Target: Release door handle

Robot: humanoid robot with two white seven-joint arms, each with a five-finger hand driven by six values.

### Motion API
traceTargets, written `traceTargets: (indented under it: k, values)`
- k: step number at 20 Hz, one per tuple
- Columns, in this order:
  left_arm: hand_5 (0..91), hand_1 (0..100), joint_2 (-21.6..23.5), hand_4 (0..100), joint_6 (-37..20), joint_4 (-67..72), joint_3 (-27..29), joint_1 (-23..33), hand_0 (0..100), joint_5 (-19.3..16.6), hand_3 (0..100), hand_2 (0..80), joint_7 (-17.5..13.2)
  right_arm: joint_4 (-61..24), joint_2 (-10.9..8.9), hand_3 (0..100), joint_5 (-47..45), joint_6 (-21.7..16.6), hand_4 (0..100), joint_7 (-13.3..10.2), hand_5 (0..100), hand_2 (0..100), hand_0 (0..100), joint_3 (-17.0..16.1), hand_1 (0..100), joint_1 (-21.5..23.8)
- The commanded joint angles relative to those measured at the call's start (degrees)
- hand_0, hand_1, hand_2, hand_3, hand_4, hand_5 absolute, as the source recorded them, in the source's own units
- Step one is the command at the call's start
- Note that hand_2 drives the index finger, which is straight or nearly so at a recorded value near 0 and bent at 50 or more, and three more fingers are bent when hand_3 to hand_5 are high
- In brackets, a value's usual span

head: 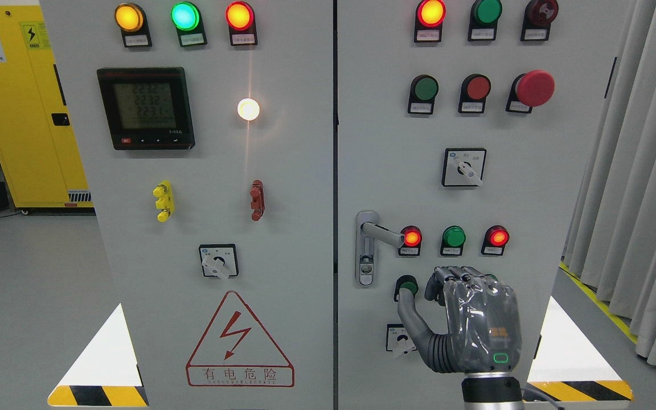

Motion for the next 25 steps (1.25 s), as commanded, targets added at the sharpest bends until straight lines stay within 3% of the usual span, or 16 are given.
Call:
traceTargets:
  k: [1,2,3,6,13,17,25]
  values:
    - [0.0,56,0.00,0,-0.26,0.00,0.01,0.03,12,0.00,0,0.0,0.02,-5.63,-0.07,14,-3.65,-4.29,11,-1.98,3,10,53,-6.66,35,3.64]
    - [0.0,56,0.00,0,-0.26,0.00,0.01,-0.06,12,0.00,0,0.0,0.02,-5.46,-0.16,5,-5.40,-5.43,1,-2.60,0,1,53,-7.28,34,3.64]
    - [0.0,56,0.00,0,-0.26,0.00,0.01,-0.06,12,0.00,0,0.0,0.02,-5.45,-0.08,0,-6.47,-6.14,0,-3.04,0,0,54,-7.90,33,3.72]
    - [0.0,56,0.00,0,-0.34,0.00,0.01,0.03,12,0.00,0,0.0,0.02,-5.45,-0.07,0,-6.74,-7.55,0,-3.22,0,0,55,-9.39,32,3.64]
    - [0.0,56,0.00,0,-0.26,0.00,0.01,0.03,12,0.00,0,0.0,0.02,-5.89,-0.07,0,-6.74,-7.99,0,-3.22,0,0,58,-9.31,30,3.46]
    - [0.0,56,0.00,0,-0.26,0.00,0.01,0.03,12,0.00,0,0.0,0.02,-5.89,0.36,0,-6.74,-11.15,0,-3.57,0,0,60,-9.57,29,3.46]
    - [0.0,56,0.00,0,-0.34,0.00,-0.08,0.03,12,0.00,0,0.0,0.02,-5.72,0.45,0,-7.18,-11.24,0,-4.10,0,0,61,-10.27,28,3.55]
